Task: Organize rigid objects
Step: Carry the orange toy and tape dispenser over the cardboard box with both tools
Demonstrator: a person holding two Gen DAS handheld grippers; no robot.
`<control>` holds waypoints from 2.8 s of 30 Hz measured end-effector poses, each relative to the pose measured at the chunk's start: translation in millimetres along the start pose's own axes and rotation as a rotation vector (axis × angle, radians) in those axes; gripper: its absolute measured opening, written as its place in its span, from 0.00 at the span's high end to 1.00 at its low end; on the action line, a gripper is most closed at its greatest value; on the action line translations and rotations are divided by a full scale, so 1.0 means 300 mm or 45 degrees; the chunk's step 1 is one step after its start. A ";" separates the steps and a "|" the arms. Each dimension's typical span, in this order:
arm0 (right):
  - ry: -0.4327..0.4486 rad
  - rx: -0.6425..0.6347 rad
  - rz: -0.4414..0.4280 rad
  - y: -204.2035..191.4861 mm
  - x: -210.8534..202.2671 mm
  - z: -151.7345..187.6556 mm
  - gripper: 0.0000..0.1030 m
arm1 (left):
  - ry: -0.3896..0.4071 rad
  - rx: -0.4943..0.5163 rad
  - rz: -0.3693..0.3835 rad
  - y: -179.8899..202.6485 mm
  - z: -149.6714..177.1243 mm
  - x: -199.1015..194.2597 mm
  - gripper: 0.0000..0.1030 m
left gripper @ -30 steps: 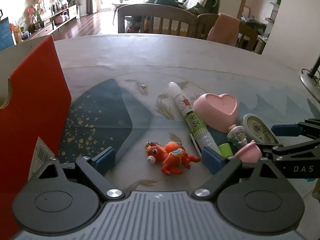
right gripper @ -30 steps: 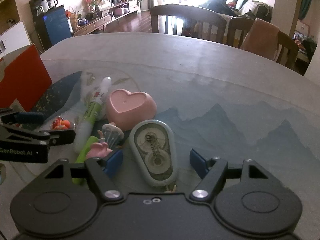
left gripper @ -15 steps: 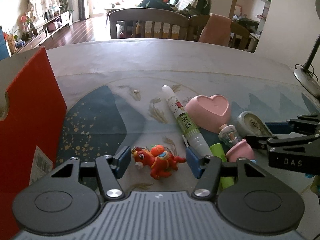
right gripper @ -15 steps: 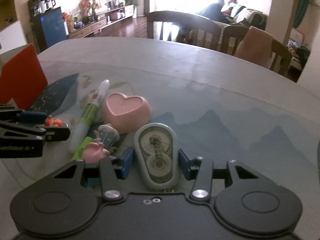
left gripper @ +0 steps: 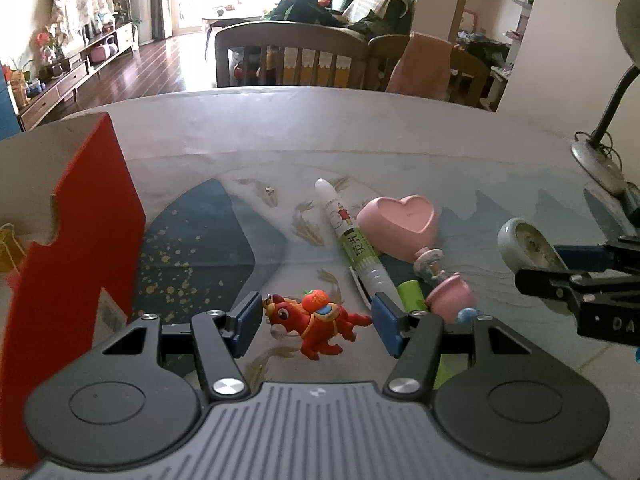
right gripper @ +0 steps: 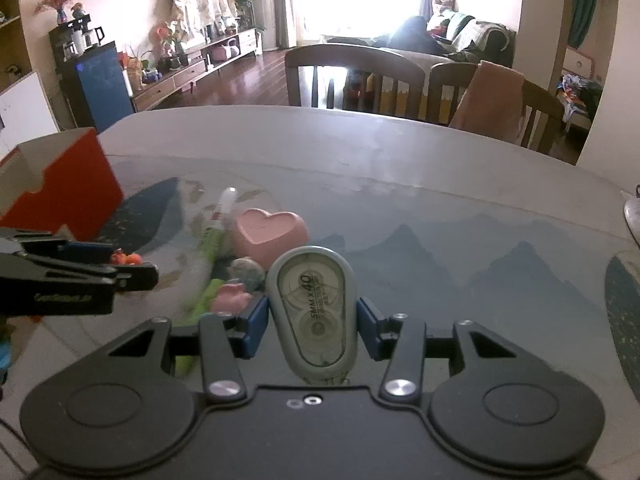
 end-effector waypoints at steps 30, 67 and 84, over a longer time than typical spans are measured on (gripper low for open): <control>0.135 -0.021 -0.031 -0.320 -0.373 -0.139 0.54 | 0.122 0.033 0.182 -0.102 -0.109 -0.453 0.42; 0.065 -0.132 -0.130 -0.905 -0.092 -0.351 0.54 | 0.036 -0.045 0.032 -0.875 -0.096 -0.516 0.42; -0.146 -0.327 -0.195 -1.083 0.191 -0.258 0.54 | -0.198 0.000 0.035 -1.004 0.029 -0.284 0.42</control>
Point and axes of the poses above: each gripper's, at about its wrist camera, not at the fingertips, and x roughly the way its jaws point, y to its right, z to its underside, the point moved 5 cm from there along x, roughly the way its jaws point, and after that the axes turned 3 degrees about -y, right-handed, at the moved point
